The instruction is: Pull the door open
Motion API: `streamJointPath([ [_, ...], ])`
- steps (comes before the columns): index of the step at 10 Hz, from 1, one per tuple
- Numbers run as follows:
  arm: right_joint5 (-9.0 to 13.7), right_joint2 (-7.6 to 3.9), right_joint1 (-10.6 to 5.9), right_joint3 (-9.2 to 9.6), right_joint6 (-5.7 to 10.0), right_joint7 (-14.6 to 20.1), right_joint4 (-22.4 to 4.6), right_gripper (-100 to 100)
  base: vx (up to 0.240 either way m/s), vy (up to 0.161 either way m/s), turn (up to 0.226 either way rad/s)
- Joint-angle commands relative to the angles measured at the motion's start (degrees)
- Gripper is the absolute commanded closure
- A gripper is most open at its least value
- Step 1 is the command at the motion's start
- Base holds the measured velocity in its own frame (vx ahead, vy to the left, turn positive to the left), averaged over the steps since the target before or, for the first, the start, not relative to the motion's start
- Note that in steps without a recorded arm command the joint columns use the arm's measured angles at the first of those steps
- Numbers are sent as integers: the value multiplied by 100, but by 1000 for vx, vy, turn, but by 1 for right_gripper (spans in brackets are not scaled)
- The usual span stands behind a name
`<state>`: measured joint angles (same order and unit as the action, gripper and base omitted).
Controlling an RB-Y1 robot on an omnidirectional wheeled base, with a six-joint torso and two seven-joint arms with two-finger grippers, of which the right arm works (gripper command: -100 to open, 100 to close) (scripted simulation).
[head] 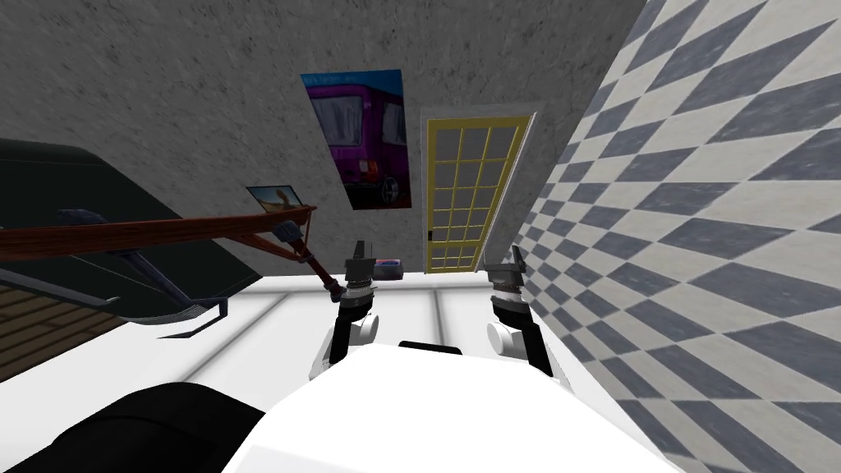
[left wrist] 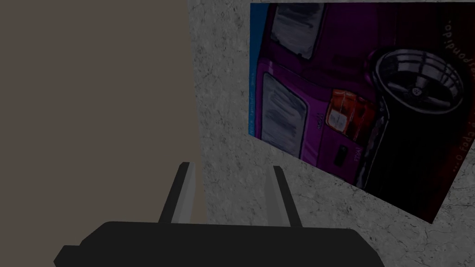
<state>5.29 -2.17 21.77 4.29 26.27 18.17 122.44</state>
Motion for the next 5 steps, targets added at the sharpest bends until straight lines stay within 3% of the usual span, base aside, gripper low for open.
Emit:
streamJointPath([
  [1, 98, -32, -73, 10, 68, 128, -218, -100, 93, 18, 94],
  [5, 386, -123, -271, 17, 256, 485, -826, -100, 92, 10, 111],
])
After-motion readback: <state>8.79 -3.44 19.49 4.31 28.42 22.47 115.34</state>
